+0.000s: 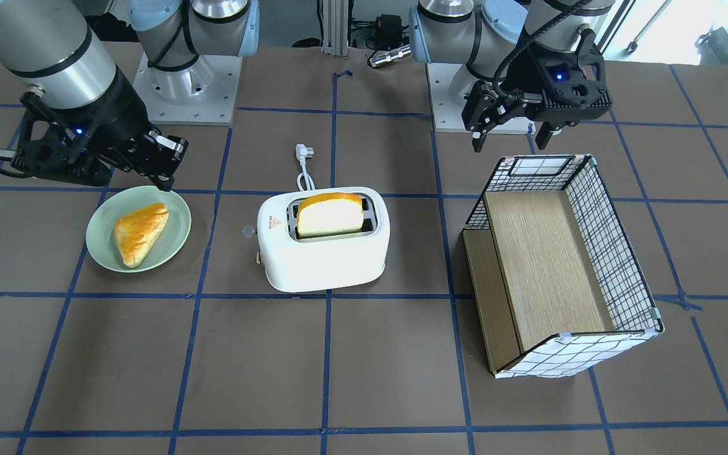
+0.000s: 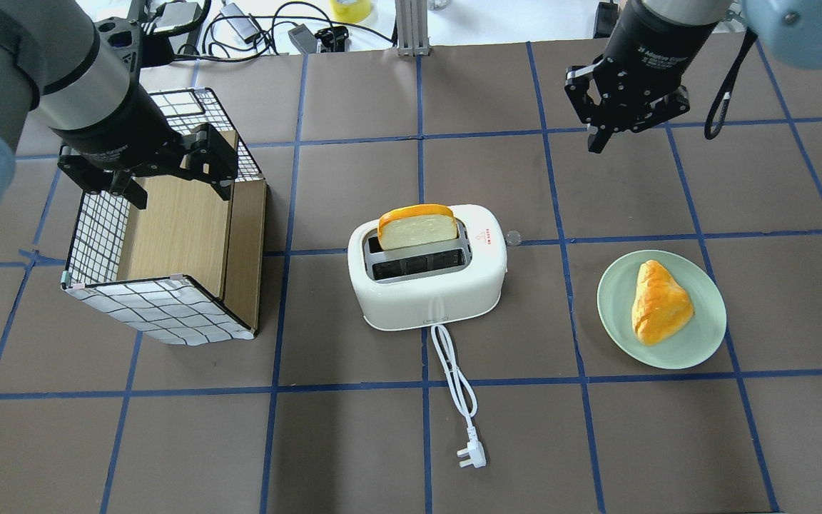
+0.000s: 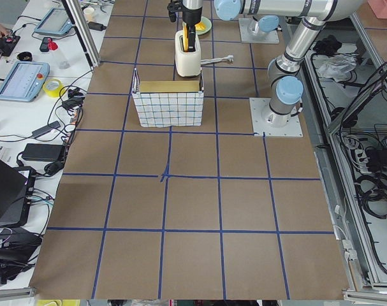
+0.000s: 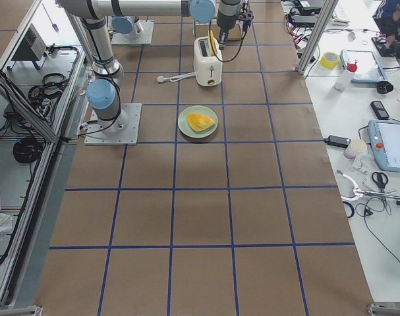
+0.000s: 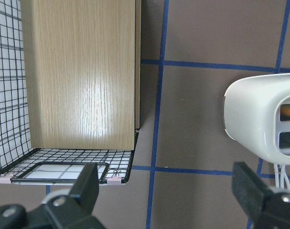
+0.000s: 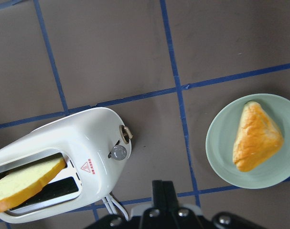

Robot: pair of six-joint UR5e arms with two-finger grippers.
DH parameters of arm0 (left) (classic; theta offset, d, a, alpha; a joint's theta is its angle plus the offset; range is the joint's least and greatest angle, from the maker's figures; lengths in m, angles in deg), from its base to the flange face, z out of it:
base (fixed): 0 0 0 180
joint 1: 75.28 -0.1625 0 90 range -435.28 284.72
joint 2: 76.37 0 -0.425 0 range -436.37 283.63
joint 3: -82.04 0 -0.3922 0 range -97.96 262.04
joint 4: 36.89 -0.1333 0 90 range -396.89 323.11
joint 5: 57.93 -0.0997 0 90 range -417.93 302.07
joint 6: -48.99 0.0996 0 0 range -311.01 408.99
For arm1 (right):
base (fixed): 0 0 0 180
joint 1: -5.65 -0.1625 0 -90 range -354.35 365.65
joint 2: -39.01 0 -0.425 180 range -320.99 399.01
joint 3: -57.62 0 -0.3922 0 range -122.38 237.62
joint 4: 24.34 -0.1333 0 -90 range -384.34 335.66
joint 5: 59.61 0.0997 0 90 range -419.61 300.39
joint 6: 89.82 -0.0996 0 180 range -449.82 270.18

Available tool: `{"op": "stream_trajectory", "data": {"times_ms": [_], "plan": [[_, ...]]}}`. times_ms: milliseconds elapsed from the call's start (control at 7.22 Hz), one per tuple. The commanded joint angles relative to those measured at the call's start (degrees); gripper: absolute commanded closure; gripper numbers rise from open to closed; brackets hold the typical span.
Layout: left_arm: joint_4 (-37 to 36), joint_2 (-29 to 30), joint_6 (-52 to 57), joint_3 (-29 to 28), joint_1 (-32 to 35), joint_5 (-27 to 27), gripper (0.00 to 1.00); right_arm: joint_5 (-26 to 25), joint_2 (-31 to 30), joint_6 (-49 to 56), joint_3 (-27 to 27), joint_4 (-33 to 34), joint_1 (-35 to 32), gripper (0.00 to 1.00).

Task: Press toaster with right arm

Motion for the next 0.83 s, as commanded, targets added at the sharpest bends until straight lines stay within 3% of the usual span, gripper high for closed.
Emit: {"op": "stream_trajectory", "data": {"times_ms": [0,138,692], "plan": [[0.00,0.00,0.00,0.00,0.00,-0.04,0.00,-7.44,-0.01,0.64,1.91,-0.82,-0.03,0.55],[0.00,0.00,0.00,0.00,0.00,0.05,0.00,-7.20,0.26,0.38,1.91,1.53,-0.03,0.01],[0.00,0.00,0.00,0.00,0.00,-0.04,0.00,-7.11,0.17,3.53,1.13,5.14,-0.03,0.00]]}}
